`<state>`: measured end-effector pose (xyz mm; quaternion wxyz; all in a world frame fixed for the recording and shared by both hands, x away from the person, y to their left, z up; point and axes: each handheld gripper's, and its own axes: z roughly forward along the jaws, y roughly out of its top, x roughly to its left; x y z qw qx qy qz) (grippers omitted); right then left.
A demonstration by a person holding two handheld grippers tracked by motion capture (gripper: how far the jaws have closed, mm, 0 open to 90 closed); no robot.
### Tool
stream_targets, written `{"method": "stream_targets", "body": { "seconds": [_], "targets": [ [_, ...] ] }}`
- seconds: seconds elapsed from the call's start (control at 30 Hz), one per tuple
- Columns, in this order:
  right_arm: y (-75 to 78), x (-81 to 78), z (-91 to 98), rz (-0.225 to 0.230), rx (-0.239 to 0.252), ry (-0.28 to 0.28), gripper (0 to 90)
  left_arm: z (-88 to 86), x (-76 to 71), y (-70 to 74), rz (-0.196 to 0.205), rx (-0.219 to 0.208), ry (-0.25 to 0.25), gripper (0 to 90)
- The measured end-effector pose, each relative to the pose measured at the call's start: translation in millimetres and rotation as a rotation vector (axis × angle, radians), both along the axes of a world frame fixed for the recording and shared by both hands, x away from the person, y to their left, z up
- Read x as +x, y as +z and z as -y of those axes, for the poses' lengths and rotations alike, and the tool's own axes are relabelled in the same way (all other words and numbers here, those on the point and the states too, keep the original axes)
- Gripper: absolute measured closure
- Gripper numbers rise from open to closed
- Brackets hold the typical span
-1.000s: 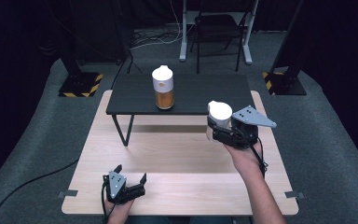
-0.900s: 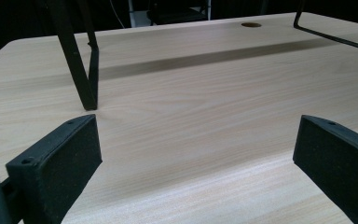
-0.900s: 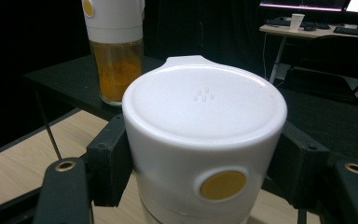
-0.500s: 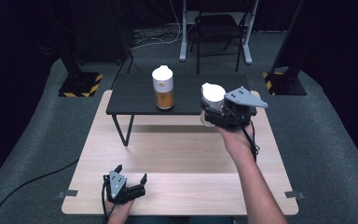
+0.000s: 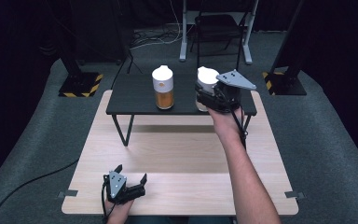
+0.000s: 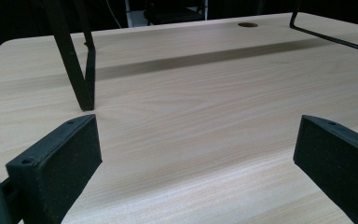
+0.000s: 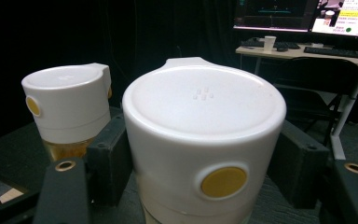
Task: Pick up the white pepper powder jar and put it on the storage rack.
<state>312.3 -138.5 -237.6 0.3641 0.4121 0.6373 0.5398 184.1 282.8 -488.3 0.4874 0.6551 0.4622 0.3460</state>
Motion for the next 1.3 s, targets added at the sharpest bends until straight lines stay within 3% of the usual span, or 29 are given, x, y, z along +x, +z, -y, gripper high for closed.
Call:
{"method": "stream_targets", "body": {
  "seconds": [0.2,0.6,0.97,1.13,1.3],
  "targets": [
    [2.2,12.0,-11.3,0.0,-0.029,-0.01,30.0,-1.2,-1.0,-1.4,0.009,-0.005,-0.003,0.1],
    [-1.3,36.8,-17.3,-0.027,-0.018,-0.025,30.0,-2.0,-0.9,-2.3,0.014,-0.008,-0.008,0.2],
    [-5.2,43.8,-23.2,-0.047,-0.036,-0.018,30.0,-2.7,-0.7,-3.2,0.019,-0.011,-0.012,0.1],
    [-9.8,46.0,-23.0,-0.054,-0.008,-0.025,30.0,-5.6,-0.1,-3.9,0.014,-0.039,-0.004,0.1],
    [-9.9,46.1,-23.7,-0.049,-0.02,-0.021,29.9,-4.1,0.6,-2.4,0.011,-0.019,-0.011,0.2]
  ]
}}
